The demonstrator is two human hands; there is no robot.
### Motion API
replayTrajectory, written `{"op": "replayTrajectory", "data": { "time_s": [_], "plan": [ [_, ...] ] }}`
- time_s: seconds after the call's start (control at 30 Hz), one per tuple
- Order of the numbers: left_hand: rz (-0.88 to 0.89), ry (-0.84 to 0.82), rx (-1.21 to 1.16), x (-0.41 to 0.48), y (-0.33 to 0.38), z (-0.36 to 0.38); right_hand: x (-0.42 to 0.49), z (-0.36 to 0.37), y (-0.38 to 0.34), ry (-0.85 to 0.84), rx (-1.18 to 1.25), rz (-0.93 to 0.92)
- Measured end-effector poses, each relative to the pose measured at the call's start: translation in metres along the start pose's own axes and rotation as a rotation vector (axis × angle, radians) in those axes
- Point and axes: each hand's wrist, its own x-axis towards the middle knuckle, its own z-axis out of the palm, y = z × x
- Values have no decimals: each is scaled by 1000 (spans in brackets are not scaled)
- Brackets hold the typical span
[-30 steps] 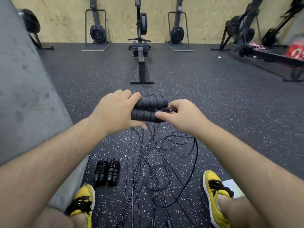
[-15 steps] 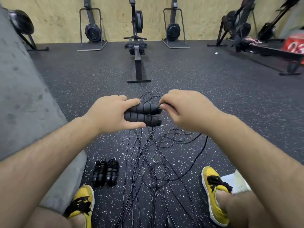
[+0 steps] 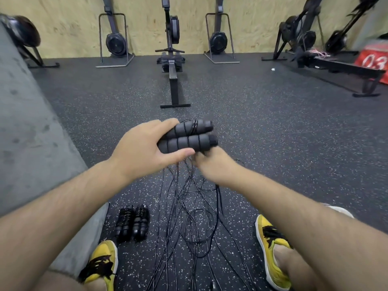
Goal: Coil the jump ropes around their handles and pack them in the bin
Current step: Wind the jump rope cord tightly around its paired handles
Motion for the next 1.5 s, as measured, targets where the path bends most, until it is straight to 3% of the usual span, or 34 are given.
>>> {"op": "replayTrajectory", "data": {
  "time_s": [0.17,0.3,0.47,0.63,0.73,0.87,0.97,1.07,1.3,1.5],
  "plan": [
    [-119,13,231,7,-26,-1,-21,1,-26,-105,16,81],
    [-141,-66,319,3,-44,-3,-28,-24,-34,-63,-30,27],
    [1,-210,329,0,-39,-3,-21,-54,-20,82,-366,-121],
    [205,-314,180,-6,-19,-3,0,-70,0,133,-386,-266],
    [219,-300,-23,-7,-3,-6,9,-70,16,142,-208,-264],
    [41,-269,-359,-9,12,-16,4,-52,16,91,278,-79],
    [-15,-189,-337,-5,12,-18,-3,-16,5,-1,77,-29],
    [-37,-108,-68,1,-6,-14,-15,10,-12,-40,135,9],
    [-115,-221,327,3,-32,-4,-27,-7,-38,-115,-182,9],
    [64,-354,295,1,-24,-3,-16,-58,-29,70,-558,-183]
  ]
}}
